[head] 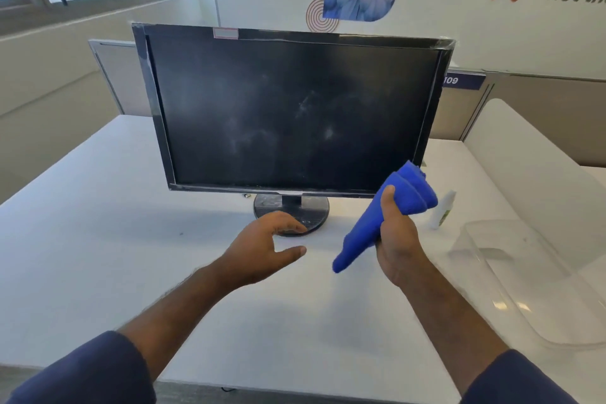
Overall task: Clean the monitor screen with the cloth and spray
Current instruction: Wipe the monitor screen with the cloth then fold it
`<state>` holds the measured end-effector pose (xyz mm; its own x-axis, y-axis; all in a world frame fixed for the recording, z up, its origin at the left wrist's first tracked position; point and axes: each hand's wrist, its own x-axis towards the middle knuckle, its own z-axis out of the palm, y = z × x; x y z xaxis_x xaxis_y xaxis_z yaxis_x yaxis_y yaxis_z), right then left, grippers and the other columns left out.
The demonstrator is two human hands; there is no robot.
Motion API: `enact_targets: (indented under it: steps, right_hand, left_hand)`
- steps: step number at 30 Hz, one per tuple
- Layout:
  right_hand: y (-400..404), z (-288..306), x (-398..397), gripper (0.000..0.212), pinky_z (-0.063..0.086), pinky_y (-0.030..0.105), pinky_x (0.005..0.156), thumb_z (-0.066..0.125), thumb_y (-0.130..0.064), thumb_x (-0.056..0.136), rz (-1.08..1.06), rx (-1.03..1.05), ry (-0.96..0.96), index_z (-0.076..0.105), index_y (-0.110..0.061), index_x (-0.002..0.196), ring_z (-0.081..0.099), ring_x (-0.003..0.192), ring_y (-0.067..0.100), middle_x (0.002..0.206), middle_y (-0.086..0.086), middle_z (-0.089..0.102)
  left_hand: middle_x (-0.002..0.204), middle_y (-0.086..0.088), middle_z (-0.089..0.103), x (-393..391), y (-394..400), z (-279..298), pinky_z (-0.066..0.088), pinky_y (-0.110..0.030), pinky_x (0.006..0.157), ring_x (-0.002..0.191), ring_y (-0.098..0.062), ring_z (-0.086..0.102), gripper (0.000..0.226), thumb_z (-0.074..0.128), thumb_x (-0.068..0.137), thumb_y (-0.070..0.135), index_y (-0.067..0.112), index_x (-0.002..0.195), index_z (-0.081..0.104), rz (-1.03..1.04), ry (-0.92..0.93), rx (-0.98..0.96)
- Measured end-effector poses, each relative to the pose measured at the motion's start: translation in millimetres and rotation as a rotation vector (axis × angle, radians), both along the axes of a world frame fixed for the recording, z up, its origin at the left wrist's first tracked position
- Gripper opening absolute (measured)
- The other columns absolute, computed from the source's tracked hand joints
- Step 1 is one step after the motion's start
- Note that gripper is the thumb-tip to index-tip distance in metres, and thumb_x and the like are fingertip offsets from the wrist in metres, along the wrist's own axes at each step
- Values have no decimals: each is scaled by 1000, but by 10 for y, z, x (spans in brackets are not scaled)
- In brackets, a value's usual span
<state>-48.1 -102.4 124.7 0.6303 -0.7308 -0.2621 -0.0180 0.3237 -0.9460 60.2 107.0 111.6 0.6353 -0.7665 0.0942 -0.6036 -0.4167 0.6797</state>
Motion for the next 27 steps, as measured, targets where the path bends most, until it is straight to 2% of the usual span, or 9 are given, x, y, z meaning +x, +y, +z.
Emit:
enact_targets:
  steps: [1,4,7,11,17,19,22,25,27]
  right_hand:
    - [-5,66,36,53,41,44,105,37,-58,97,-16,-32,3,43,-19,133,61,115,32,119,16,64]
    - [40,234,157,47,44,43,102,38,-56,97,-51,-114,-6,46,-23,129,62,111,32,118,18,64]
    - [123,344,328,25,45,39,94,40,-55,98,-116,-137,-59,46,-33,108,63,93,20,99,3,63]
    - [262,440,593,26,38,30,74,39,-55,99,-226,-179,-90,44,-33,112,55,73,9,80,-6,54]
    - [321,521,891,48,39,38,84,39,-62,96,-310,-206,-96,50,-26,127,58,82,13,91,-2,59]
    - [307,539,969,56,45,41,91,39,-64,95,-306,-230,-103,49,-25,133,60,94,19,104,2,61]
    - [310,573,1106,60,45,44,102,40,-66,94,-302,-272,-120,47,-26,138,58,110,23,119,1,60]
    - [265,636,1300,57,46,38,98,39,-63,96,-337,-364,-161,47,-23,137,59,107,19,116,-1,61]
    - [236,678,1430,53,46,29,94,39,-62,96,-355,-441,-189,49,-25,132,60,104,9,114,-3,62]
  left_hand:
    - [125,15,62,101,76,17,41,-19,96,113,-3,56,34,74,87,39,31,119,67,46,-53,-19]
    - [134,8,60,428,296,83,42,-25,101,121,-10,53,43,72,88,39,25,128,63,164,-235,-30]
    - [145,1,55,770,487,156,40,-40,111,137,-20,47,57,70,89,44,21,139,55,238,-408,21]
    - [157,0,43,1236,701,281,31,-46,117,149,-24,31,67,62,92,53,21,148,44,287,-586,58]
    - [166,1,24,1897,804,686,13,-40,120,155,-20,11,73,39,97,62,22,156,25,328,-800,69]
    - [168,1,18,2058,748,859,9,-39,122,156,-20,5,74,34,98,63,22,158,20,355,-850,57]
    - [169,1,13,2253,642,1114,6,-40,125,156,-20,3,75,29,99,63,22,159,16,400,-898,24]
    - [169,1,10,2450,526,1353,6,-39,126,156,-18,0,76,27,99,63,22,160,12,455,-914,-1]
    - [170,2,7,2564,442,1453,4,-39,127,156,-16,-3,77,24,99,64,22,161,9,477,-919,9]
